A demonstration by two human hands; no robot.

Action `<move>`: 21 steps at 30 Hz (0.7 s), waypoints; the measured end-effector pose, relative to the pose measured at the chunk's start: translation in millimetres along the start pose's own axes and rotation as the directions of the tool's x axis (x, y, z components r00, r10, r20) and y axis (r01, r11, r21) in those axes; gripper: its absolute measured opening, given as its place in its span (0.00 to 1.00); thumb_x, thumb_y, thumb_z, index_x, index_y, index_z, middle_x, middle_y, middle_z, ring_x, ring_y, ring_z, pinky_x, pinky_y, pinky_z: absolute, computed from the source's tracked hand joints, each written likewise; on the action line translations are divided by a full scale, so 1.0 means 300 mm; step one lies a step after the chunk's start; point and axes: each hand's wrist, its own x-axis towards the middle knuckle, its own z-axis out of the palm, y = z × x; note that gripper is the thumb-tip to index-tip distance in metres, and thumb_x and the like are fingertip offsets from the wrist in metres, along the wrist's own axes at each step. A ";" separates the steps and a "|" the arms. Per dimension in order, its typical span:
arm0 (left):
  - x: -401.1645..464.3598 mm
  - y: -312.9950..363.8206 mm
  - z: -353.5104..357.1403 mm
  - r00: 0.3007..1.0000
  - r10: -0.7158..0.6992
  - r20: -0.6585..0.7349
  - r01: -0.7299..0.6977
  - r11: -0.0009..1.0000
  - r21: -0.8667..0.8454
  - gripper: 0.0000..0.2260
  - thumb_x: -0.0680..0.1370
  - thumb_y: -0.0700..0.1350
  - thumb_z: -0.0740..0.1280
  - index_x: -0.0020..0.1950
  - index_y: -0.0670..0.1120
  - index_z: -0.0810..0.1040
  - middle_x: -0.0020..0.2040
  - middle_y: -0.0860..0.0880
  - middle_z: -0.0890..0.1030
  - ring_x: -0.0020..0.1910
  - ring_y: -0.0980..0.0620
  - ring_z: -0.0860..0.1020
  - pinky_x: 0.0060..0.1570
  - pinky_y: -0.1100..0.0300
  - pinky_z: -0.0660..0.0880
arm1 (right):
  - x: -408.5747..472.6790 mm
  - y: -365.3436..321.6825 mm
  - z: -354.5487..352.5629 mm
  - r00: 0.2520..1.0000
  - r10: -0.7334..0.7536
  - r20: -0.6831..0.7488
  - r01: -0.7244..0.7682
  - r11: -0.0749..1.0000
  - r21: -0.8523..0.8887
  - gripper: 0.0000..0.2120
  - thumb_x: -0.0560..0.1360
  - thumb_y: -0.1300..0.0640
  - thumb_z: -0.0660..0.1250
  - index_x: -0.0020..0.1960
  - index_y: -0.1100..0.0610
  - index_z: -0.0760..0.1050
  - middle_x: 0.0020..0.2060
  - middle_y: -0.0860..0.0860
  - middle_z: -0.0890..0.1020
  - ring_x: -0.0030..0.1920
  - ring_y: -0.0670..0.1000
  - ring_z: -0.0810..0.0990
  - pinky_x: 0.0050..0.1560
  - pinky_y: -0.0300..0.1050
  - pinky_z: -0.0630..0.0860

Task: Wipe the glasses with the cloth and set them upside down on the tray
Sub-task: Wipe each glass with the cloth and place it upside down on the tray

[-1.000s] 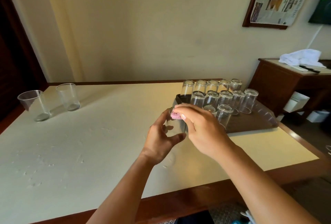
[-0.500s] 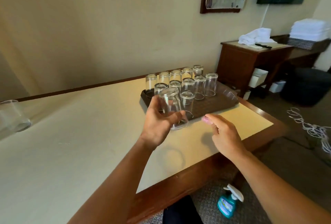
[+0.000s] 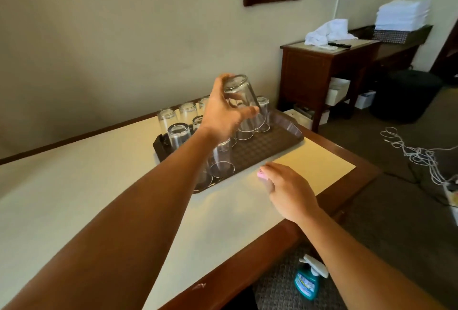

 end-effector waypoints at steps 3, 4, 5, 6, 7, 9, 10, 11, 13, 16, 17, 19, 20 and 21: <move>0.073 -0.021 0.017 0.993 -0.064 0.100 0.042 0.978 0.203 0.37 0.65 0.36 0.84 0.66 0.48 0.67 0.55 0.53 0.77 0.55 0.48 0.81 0.51 0.50 0.84 | 0.005 0.014 0.010 1.000 -0.013 -0.005 0.013 1.000 -0.006 0.17 0.72 0.68 0.76 0.59 0.58 0.84 0.55 0.55 0.86 0.54 0.57 0.85 0.47 0.49 0.86; 0.090 -0.026 0.025 0.987 -0.082 0.141 0.038 0.955 0.295 0.36 0.65 0.38 0.85 0.65 0.48 0.67 0.56 0.54 0.76 0.59 0.47 0.79 0.53 0.54 0.82 | 0.004 0.018 0.012 1.000 -0.014 -0.006 0.014 1.000 -0.006 0.17 0.71 0.68 0.75 0.59 0.58 0.83 0.56 0.55 0.86 0.55 0.56 0.85 0.48 0.49 0.85; 0.106 -0.030 0.033 0.978 -0.106 0.180 0.029 0.923 0.383 0.36 0.65 0.40 0.85 0.65 0.48 0.67 0.58 0.53 0.76 0.61 0.47 0.78 0.53 0.60 0.79 | 0.003 0.020 0.013 1.000 -0.015 -0.005 0.015 1.000 -0.007 0.18 0.71 0.69 0.75 0.60 0.58 0.83 0.56 0.55 0.86 0.55 0.56 0.85 0.48 0.49 0.85; 0.117 -0.036 0.042 0.968 -0.132 0.215 0.019 0.889 0.458 0.37 0.65 0.42 0.85 0.66 0.47 0.67 0.61 0.50 0.76 0.62 0.47 0.76 0.54 0.62 0.76 | 0.002 0.022 0.014 1.000 -0.018 -0.007 0.018 1.000 -0.012 0.18 0.71 0.68 0.76 0.60 0.59 0.83 0.56 0.55 0.85 0.55 0.57 0.85 0.49 0.49 0.85; 0.129 -0.044 0.049 0.955 -0.158 0.249 0.007 0.855 0.519 0.39 0.65 0.43 0.86 0.69 0.46 0.67 0.65 0.48 0.77 0.65 0.46 0.76 0.56 0.60 0.76 | 0.003 0.023 0.013 1.000 -0.018 -0.008 0.018 1.000 -0.017 0.19 0.71 0.68 0.76 0.60 0.59 0.83 0.57 0.55 0.85 0.55 0.57 0.85 0.49 0.49 0.85; 0.146 -0.062 0.061 0.925 -0.223 0.308 -0.010 0.794 0.607 0.43 0.65 0.44 0.86 0.73 0.46 0.66 0.70 0.45 0.76 0.67 0.44 0.76 0.58 0.55 0.75 | 0.005 0.025 0.014 1.000 -0.008 -0.009 0.007 1.000 -0.026 0.19 0.71 0.67 0.76 0.61 0.59 0.83 0.57 0.56 0.85 0.56 0.57 0.85 0.50 0.50 0.85; 0.150 -0.070 0.067 0.908 -0.257 0.330 -0.015 0.767 0.641 0.44 0.65 0.44 0.86 0.74 0.46 0.66 0.71 0.45 0.76 0.67 0.44 0.76 0.57 0.55 0.74 | 0.006 0.027 0.017 1.000 -0.002 -0.008 0.002 1.000 -0.028 0.19 0.72 0.66 0.76 0.62 0.59 0.82 0.58 0.56 0.85 0.57 0.57 0.85 0.51 0.50 0.84; 0.152 -0.075 0.072 0.892 -0.285 0.350 -0.023 0.744 0.668 0.44 0.66 0.44 0.86 0.75 0.46 0.66 0.71 0.45 0.75 0.66 0.44 0.75 0.56 0.55 0.73 | 0.006 0.027 0.021 1.000 0.004 -0.003 -0.004 1.000 -0.027 0.19 0.72 0.66 0.75 0.62 0.59 0.82 0.59 0.56 0.85 0.58 0.57 0.84 0.52 0.50 0.85; 0.156 -0.086 0.084 0.873 -0.314 0.373 -0.045 0.710 0.703 0.43 0.66 0.44 0.85 0.75 0.46 0.65 0.72 0.44 0.75 0.66 0.43 0.75 0.55 0.54 0.73 | 0.008 0.030 0.026 1.000 0.010 -0.001 -0.010 1.000 -0.023 0.18 0.73 0.65 0.75 0.63 0.59 0.82 0.59 0.55 0.85 0.59 0.57 0.84 0.53 0.50 0.85; 0.153 -0.102 0.087 0.862 -0.337 0.380 -0.056 0.680 0.731 0.44 0.66 0.45 0.85 0.76 0.46 0.65 0.74 0.43 0.74 0.71 0.40 0.74 0.59 0.54 0.71 | 0.010 0.032 0.029 1.000 0.026 -0.002 -0.026 0.999 -0.022 0.17 0.74 0.64 0.74 0.63 0.58 0.82 0.60 0.55 0.85 0.60 0.56 0.84 0.54 0.50 0.84; 0.152 -0.110 0.085 0.858 -0.346 0.380 -0.056 0.673 0.738 0.45 0.66 0.45 0.85 0.77 0.45 0.64 0.75 0.43 0.74 0.72 0.40 0.73 0.62 0.53 0.71 | 0.009 0.032 0.030 1.000 0.031 -0.001 -0.031 0.999 -0.025 0.18 0.74 0.64 0.75 0.63 0.58 0.82 0.60 0.54 0.84 0.60 0.56 0.84 0.54 0.50 0.84; 0.150 -0.123 0.079 0.856 -0.357 0.375 -0.055 0.658 0.751 0.45 0.66 0.46 0.85 0.77 0.45 0.64 0.76 0.44 0.73 0.74 0.39 0.72 0.67 0.49 0.72 | 0.007 0.033 0.029 0.999 0.038 0.000 -0.038 0.999 -0.027 0.18 0.74 0.63 0.75 0.64 0.58 0.82 0.61 0.54 0.84 0.60 0.56 0.84 0.55 0.50 0.84; 0.148 -0.124 0.078 0.857 -0.355 0.374 -0.059 0.653 0.755 0.45 0.66 0.47 0.85 0.77 0.45 0.65 0.76 0.44 0.73 0.74 0.39 0.73 0.68 0.48 0.72 | 0.006 0.034 0.029 0.999 0.039 0.002 -0.039 0.999 -0.027 0.18 0.74 0.63 0.75 0.64 0.58 0.81 0.61 0.54 0.84 0.60 0.56 0.84 0.55 0.50 0.84; 0.148 -0.123 0.077 0.858 -0.351 0.375 -0.069 0.644 0.762 0.45 0.66 0.47 0.85 0.77 0.45 0.65 0.76 0.44 0.74 0.74 0.39 0.73 0.68 0.47 0.72 | 0.005 0.035 0.030 0.999 0.040 0.004 -0.039 0.999 -0.027 0.19 0.74 0.62 0.75 0.64 0.58 0.81 0.61 0.54 0.84 0.60 0.56 0.84 0.55 0.50 0.84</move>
